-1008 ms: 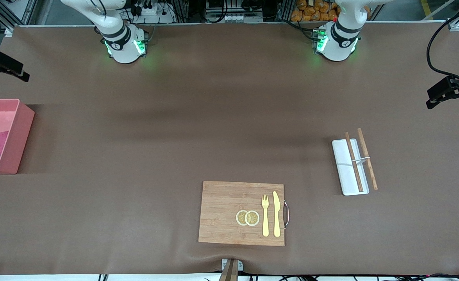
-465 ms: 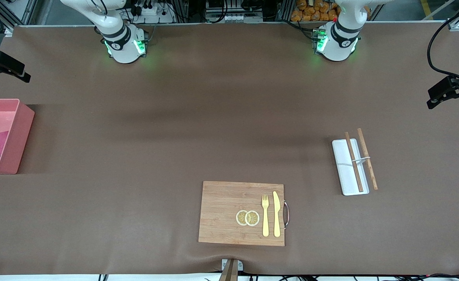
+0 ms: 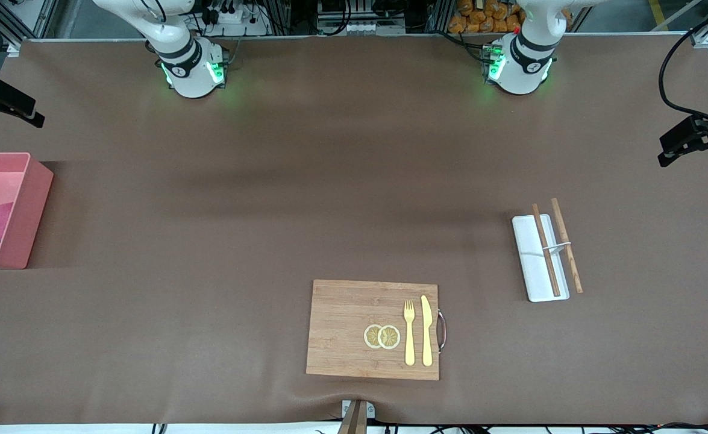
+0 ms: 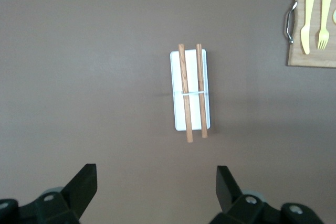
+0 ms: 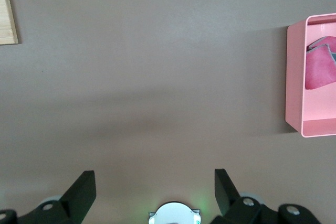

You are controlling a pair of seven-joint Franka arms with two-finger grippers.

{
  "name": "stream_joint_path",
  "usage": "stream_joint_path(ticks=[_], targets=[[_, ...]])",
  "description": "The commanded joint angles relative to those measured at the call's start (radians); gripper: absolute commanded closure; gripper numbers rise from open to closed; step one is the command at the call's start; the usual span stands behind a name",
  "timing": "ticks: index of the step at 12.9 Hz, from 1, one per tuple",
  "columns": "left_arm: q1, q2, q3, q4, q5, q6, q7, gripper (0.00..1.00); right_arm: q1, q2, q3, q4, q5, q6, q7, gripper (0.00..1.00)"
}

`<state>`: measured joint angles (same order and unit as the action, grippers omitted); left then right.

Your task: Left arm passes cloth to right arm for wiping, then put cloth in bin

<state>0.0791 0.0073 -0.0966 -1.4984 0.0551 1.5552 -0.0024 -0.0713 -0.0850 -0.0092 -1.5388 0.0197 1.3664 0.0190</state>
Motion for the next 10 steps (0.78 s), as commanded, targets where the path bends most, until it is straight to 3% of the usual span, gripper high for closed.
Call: stream_joint_path(ticks=[1, 10], targets=[[0.002, -0.017, -0.035, -0.003, 0.000, -0.035, 0.007, 0.00, 0.007, -0.007, -0.008, 0.012, -0.021, 0.000, 0.025, 0.00], [0.004, -0.047, -0.055, -0.085, -0.040, -0.035, 0.007, 0.00, 0.007, -0.006, -0.008, 0.019, -0.020, 0.002, 0.027, 0.00]])
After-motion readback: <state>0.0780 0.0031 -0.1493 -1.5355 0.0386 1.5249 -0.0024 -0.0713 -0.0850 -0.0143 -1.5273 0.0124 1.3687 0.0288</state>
